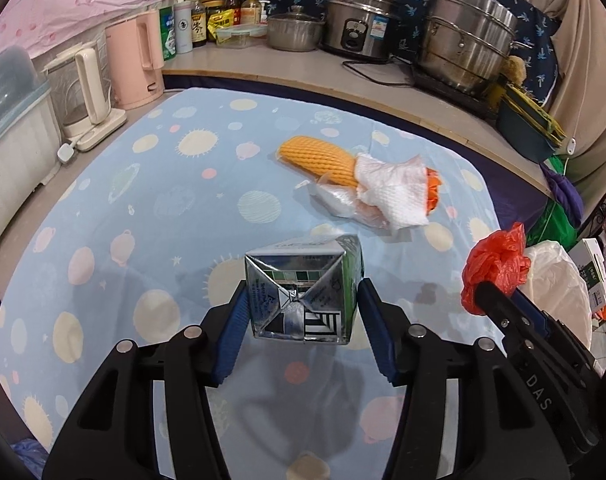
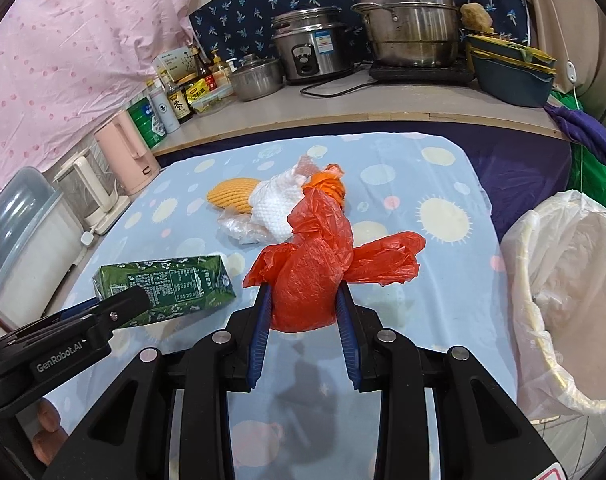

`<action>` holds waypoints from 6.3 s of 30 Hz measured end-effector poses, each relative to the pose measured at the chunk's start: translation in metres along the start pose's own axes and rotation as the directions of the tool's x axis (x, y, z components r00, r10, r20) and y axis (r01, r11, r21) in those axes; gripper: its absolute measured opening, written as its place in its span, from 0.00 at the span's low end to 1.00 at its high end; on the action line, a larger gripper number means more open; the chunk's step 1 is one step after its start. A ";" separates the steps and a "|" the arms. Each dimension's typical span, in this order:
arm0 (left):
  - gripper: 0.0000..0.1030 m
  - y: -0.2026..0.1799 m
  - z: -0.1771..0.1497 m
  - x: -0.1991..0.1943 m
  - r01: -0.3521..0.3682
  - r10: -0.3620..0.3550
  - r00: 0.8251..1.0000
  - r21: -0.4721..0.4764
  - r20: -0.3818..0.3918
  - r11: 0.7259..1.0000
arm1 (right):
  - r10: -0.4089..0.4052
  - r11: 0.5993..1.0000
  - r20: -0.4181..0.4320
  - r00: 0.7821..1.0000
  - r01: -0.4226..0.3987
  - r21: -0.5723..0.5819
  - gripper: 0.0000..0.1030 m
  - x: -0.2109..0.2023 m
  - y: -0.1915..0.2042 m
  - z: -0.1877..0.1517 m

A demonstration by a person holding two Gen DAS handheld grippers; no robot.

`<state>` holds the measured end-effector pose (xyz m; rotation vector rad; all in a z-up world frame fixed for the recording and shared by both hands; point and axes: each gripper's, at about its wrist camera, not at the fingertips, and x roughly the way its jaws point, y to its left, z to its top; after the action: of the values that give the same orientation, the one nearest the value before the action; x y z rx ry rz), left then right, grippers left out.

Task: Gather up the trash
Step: 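Carry the milk carton and red bag over the bin and open both grippers, then move both grippers back toward the orange net and tissue bundle, then reach both grippers toward the orange foam net and white tissue bundle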

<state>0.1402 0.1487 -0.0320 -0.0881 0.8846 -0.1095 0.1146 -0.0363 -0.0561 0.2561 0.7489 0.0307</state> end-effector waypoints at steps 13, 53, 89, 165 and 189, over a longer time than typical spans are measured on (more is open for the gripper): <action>0.48 -0.061 0.001 -0.029 0.058 -0.063 0.997 0.108 0.039 0.992 | -0.022 0.995 0.056 0.998 0.017 0.097 0.29 -0.031 -0.049 -0.002; 0.48 -0.259 -0.002 -0.048 0.259 -0.293 0.955 0.346 0.048 0.902 | -0.265 0.899 0.107 0.958 0.205 0.387 0.29 -0.102 -0.231 -0.027; 0.51 -0.299 -0.003 -0.018 0.285 -0.301 0.953 0.355 -0.008 0.890 | -0.279 0.878 0.079 0.957 0.220 0.425 0.38 -0.091 -0.253 -0.034; 0.82 0.012 0.026 0.032 -0.095 0.099 0.993 -0.066 0.060 0.993 | -0.097 0.994 0.045 0.994 0.099 -0.043 0.64 0.018 0.000 0.028; 0.85 0.053 0.050 0.076 -0.117 0.121 0.992 -0.144 0.021 0.983 | -0.119 0.992 -0.003 0.993 0.119 -0.045 0.64 0.104 0.000 0.078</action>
<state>0.2296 0.1928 -0.0652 -0.1696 0.8650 0.0668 0.2436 -0.0416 -0.0704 0.1680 0.7667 -0.0645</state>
